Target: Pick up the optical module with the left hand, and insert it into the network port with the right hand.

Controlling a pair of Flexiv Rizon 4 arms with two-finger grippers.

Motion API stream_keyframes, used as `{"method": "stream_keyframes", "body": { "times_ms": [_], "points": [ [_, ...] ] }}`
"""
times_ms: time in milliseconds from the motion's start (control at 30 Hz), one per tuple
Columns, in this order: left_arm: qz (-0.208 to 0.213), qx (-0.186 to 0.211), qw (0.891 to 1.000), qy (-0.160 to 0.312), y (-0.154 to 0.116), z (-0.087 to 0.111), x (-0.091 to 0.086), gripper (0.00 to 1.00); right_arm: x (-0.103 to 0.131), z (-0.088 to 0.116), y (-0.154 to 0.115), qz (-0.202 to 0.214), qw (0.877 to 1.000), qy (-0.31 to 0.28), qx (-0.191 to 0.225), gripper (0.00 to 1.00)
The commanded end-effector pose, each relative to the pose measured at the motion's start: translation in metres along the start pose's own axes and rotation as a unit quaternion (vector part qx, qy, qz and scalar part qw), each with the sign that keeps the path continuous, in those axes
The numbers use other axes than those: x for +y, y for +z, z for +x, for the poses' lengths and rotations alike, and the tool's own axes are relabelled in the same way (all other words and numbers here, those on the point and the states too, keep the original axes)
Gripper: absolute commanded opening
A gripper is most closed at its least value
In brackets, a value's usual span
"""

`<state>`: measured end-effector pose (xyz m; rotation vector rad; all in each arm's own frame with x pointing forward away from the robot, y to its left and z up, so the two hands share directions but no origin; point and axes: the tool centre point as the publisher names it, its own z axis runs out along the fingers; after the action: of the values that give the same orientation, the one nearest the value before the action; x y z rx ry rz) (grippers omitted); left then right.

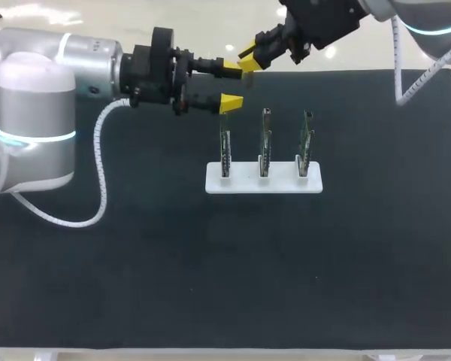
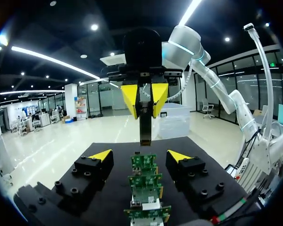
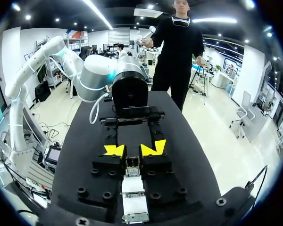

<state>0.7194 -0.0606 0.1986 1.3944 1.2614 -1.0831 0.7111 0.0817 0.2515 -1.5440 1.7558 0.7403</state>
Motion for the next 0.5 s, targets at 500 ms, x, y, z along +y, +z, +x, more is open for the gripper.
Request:
{"method": "stream_keyframes", "body": {
  "times_ms": [500],
  "points": [
    [0.023, 0.141, 0.99, -0.007, -0.093, -0.002, 0.0, 1.0, -0.005, -0.004, 0.006, 0.001, 1.0, 0.0, 0.001, 0.0]
  ]
}}
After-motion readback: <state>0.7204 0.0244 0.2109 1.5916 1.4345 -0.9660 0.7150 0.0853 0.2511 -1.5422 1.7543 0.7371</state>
